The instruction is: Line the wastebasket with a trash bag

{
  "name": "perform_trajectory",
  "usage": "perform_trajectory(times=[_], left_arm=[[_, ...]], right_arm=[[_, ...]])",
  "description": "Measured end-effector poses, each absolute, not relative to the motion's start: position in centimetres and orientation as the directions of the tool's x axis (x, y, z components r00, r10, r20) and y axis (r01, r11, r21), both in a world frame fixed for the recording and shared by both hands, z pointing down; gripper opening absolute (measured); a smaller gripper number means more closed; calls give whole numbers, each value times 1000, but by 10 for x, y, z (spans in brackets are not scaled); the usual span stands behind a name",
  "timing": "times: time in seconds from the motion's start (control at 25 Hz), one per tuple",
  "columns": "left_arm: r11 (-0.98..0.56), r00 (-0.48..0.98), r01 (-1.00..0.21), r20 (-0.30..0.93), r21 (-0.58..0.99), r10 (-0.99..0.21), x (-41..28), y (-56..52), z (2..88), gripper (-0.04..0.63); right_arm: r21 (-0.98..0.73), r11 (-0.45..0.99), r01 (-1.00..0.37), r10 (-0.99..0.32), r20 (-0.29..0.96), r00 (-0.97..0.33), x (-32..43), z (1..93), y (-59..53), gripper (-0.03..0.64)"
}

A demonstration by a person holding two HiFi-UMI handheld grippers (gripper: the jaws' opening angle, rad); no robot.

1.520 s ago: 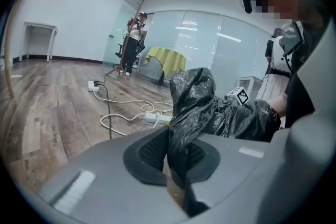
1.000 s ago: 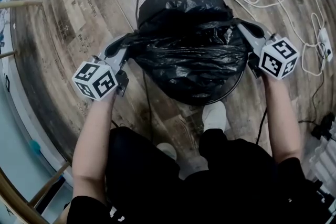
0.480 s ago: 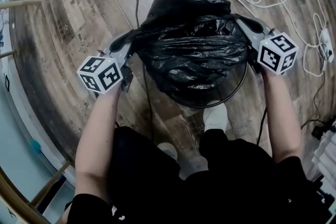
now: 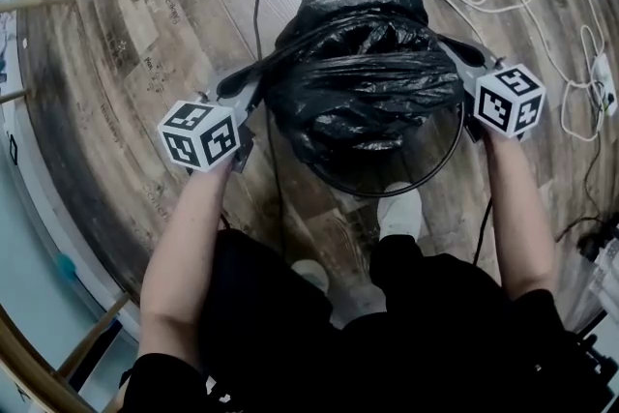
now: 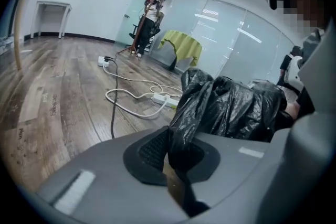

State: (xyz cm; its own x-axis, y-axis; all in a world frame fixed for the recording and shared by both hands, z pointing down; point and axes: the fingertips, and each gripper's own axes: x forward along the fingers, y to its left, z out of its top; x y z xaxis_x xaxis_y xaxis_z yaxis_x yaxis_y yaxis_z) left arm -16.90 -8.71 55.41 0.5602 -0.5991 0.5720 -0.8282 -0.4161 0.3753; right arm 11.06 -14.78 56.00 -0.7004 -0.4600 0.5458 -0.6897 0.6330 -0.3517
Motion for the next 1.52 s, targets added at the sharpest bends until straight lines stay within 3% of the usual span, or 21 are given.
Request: perform_trajectory(times=[0.2,0.4,0.52,0.64,0.76,0.92,1.04,1.28,1.52], left_arm=[[-542,651,-746,594,387,-472,-157,-52,560,5],[-634,734,-657,537,407,-415,-144,-34,552,5],[-676,742,-642,517,362,-428,-145,-32,546,32],[-669,743,-650,483,360,-463,-159,-36,538,130],[-659,745,-657,445,365,-496,-178,-37,526,169],[-658,742,-665,405,353,-533,-192,-40,496,174],[-686,757,-649,362,328,-544,-190,-39,471,176],[-760,792,-591,373,270,-484,-165,-26,460,176],[-840,841,-505,332,197,-428,-131,-23,427,193]], right_arm=[[-364,633,-683,-430,569,-701,126,571,-119,4],[-389,661,-642,-402,539,-740,120,569,-96,3],[-411,656,-634,-429,488,-760,123,556,-94,5],[-413,641,-647,-460,467,-755,132,541,-96,82],[-403,621,-672,-498,459,-735,146,527,-99,130],[-449,557,-699,-590,379,-713,170,496,-107,137],[-460,586,-667,-603,302,-738,166,463,-105,137],[-336,804,-491,-430,243,-870,92,398,-98,137],[-163,932,-325,-232,421,-877,32,410,-86,164]])
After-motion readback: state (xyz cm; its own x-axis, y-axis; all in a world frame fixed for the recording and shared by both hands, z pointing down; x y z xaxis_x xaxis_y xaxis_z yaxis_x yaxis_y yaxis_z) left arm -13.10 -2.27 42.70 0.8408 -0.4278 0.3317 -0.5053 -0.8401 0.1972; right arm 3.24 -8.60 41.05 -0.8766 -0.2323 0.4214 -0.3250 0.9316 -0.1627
